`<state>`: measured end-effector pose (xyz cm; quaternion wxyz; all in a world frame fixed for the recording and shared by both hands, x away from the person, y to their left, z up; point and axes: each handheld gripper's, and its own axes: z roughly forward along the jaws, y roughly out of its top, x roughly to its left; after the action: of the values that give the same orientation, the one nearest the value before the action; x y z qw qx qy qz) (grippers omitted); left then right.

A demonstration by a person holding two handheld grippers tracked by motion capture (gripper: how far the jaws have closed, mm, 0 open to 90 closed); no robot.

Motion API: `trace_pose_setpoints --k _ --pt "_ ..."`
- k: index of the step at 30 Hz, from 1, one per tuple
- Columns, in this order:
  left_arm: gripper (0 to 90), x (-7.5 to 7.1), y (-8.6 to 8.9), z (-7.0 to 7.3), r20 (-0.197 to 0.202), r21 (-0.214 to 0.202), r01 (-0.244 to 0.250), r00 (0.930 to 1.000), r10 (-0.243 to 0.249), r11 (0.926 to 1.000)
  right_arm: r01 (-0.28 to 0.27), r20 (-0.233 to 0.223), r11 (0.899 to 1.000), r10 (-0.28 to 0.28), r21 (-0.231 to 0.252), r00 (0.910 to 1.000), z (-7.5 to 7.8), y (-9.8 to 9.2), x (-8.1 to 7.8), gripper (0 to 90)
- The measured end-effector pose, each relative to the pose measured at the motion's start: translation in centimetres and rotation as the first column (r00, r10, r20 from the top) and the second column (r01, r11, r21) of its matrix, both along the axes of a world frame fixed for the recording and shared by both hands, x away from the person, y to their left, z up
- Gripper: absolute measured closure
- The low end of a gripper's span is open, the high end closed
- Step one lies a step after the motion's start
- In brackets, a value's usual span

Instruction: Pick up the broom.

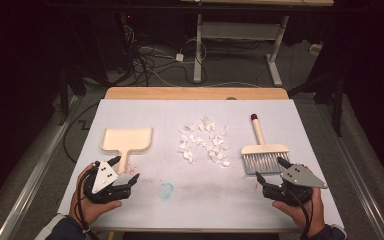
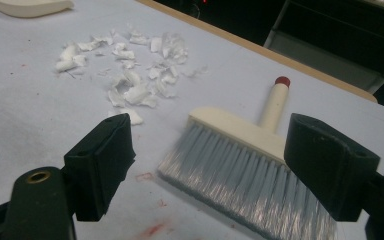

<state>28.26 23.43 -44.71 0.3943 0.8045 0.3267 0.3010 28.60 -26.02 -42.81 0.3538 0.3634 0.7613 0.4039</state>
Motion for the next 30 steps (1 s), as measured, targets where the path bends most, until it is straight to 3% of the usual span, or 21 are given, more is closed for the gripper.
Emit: trace_pose_setpoints --k 14,22,30 --pt "21.1 0.1 -0.7 -0.6 -0.005 0.057 0.029 0.9996 -0.029 0.998 -0.008 -0.012 0.999 0.007 -0.032 0.9999 -0.6 0.2 0.2 19.6" --pt "21.1 0.5 -0.8 -0.9 -0.027 0.051 0.036 0.999 -0.035 0.998 -0.006 -0.018 0.998 0.005 -0.058 0.9998 -1.0 0.3 0.5 19.8" --pt "21.1 0.3 -1.4 -1.3 -0.059 0.074 0.045 0.9974 -0.041 0.9962 -0.021 -0.086 0.994 0.012 -0.106 0.9962 -1.6 0.5 1.4 20.0"
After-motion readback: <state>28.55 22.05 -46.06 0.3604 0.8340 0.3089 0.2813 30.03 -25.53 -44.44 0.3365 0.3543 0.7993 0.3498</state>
